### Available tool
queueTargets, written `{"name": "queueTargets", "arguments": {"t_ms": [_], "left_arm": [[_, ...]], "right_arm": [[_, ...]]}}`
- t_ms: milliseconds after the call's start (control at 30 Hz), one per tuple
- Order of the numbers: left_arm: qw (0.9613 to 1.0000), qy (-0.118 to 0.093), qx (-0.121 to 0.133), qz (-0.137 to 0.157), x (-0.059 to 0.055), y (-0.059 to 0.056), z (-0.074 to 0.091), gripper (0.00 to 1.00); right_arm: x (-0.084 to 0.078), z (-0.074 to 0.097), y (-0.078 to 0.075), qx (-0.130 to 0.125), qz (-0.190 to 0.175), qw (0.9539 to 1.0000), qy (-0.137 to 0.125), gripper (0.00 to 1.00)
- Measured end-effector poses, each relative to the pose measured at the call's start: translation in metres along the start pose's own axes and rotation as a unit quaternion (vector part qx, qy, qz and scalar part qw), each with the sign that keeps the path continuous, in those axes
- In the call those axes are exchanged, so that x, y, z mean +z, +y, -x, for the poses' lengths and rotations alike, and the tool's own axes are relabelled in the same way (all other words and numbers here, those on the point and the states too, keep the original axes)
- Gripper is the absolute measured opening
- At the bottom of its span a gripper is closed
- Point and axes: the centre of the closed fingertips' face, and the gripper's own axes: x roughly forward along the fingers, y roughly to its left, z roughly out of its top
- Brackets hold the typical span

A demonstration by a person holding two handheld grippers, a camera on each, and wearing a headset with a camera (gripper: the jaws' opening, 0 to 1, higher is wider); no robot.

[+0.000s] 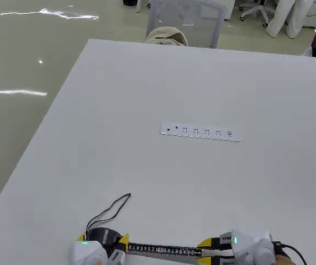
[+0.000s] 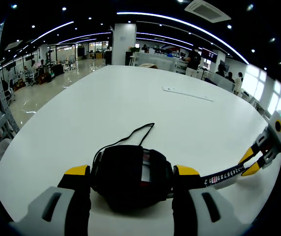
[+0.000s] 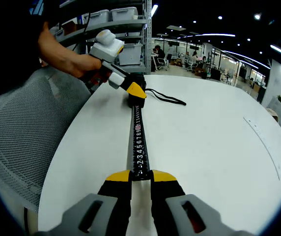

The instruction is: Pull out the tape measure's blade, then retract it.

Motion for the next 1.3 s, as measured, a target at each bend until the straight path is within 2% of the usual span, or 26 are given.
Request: {"name": "queueTargets", "arguments": {"t_ms": [600, 1300], "left_arm": [[1.0, 0.004, -0.006, 0.003, -0.001, 0.0, 0.0, 0.64], [0.9996, 0.006, -0.019, 0.021, -0.001, 0.001, 0.001, 0.64]], "right_arm": [[0.01, -0.013, 0.0, 0.003, 0.001, 1.0, -0.007, 0.13], [0.023, -0.023, 0.001, 0.002, 0.004, 0.9999, -0.013, 0.13]]}}
